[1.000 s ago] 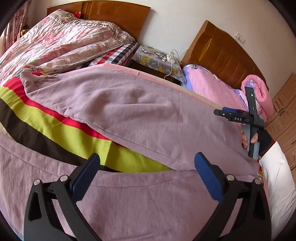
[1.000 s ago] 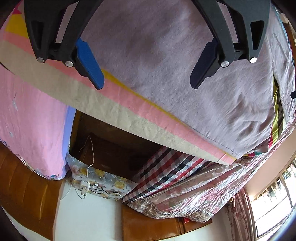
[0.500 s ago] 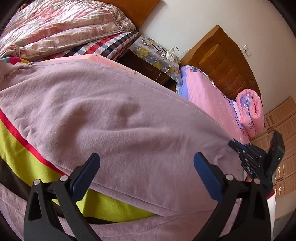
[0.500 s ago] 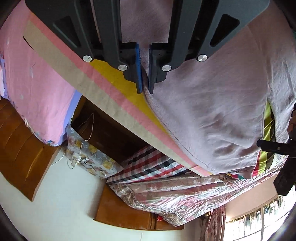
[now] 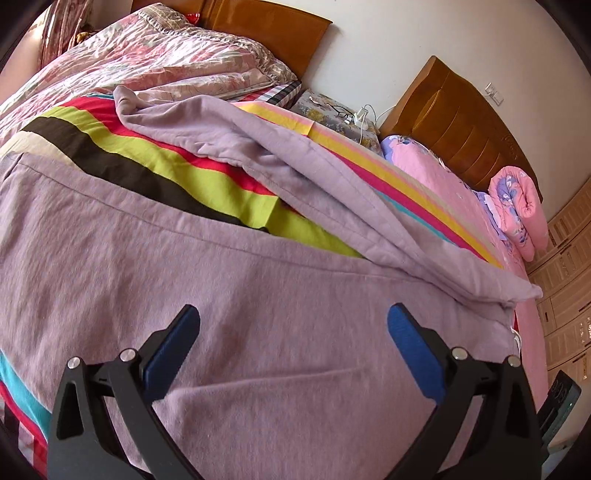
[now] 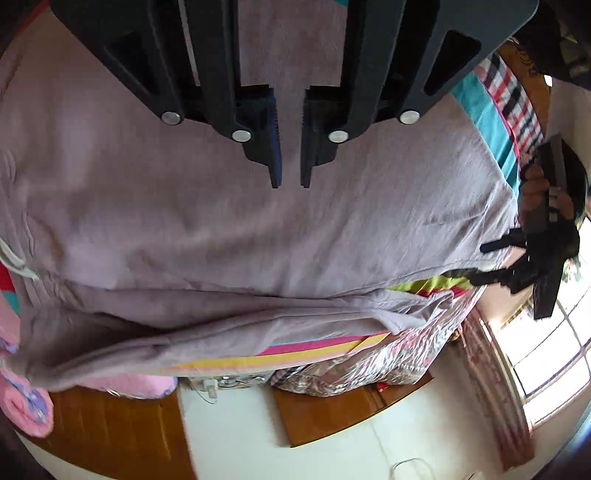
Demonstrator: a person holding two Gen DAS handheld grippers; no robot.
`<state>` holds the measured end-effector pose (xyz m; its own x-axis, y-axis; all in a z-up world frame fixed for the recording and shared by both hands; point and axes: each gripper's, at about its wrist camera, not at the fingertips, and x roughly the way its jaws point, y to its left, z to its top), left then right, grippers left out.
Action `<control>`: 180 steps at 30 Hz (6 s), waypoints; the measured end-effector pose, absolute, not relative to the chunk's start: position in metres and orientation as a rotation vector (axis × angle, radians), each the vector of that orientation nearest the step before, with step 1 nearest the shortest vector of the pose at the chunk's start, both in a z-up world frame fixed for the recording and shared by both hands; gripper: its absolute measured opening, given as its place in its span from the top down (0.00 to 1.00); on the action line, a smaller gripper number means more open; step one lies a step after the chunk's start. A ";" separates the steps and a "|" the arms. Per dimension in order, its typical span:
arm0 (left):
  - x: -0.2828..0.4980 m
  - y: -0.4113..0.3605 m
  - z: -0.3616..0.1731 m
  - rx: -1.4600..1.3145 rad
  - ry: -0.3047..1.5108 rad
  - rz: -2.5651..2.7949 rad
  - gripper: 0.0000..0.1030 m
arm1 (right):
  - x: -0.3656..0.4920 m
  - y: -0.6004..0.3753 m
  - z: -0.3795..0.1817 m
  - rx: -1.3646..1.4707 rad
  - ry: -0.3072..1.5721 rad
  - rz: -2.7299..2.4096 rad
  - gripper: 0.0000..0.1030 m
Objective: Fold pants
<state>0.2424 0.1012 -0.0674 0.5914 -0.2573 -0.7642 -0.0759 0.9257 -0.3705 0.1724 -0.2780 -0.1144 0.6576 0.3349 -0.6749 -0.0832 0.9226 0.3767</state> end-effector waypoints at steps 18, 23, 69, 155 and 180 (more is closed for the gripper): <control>0.278 0.081 -0.056 -0.452 0.946 -0.219 0.01 | 0.270 -0.384 -0.101 0.827 0.666 -0.070 0.89; 0.356 0.079 -0.056 -0.658 1.012 -0.266 0.03 | 0.263 -0.385 -0.096 0.828 0.623 -0.012 0.89; 0.179 0.133 -0.090 -0.560 0.924 -0.214 0.29 | 0.062 -0.409 -0.145 0.875 0.641 0.005 0.33; 0.305 -0.190 -0.123 0.267 0.920 -0.470 0.18 | 0.105 -0.379 -0.137 -0.002 0.867 -0.051 0.30; 0.293 -0.144 -0.090 0.127 0.863 -0.441 0.08 | 0.110 -0.339 -0.130 -0.034 0.931 -0.041 0.14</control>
<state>0.2927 -0.1440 -0.0903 0.5666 -0.3235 -0.7578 0.4249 0.9027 -0.0677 0.1098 -0.3391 -0.1304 0.5963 -0.0502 -0.8012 0.0206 0.9987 -0.0473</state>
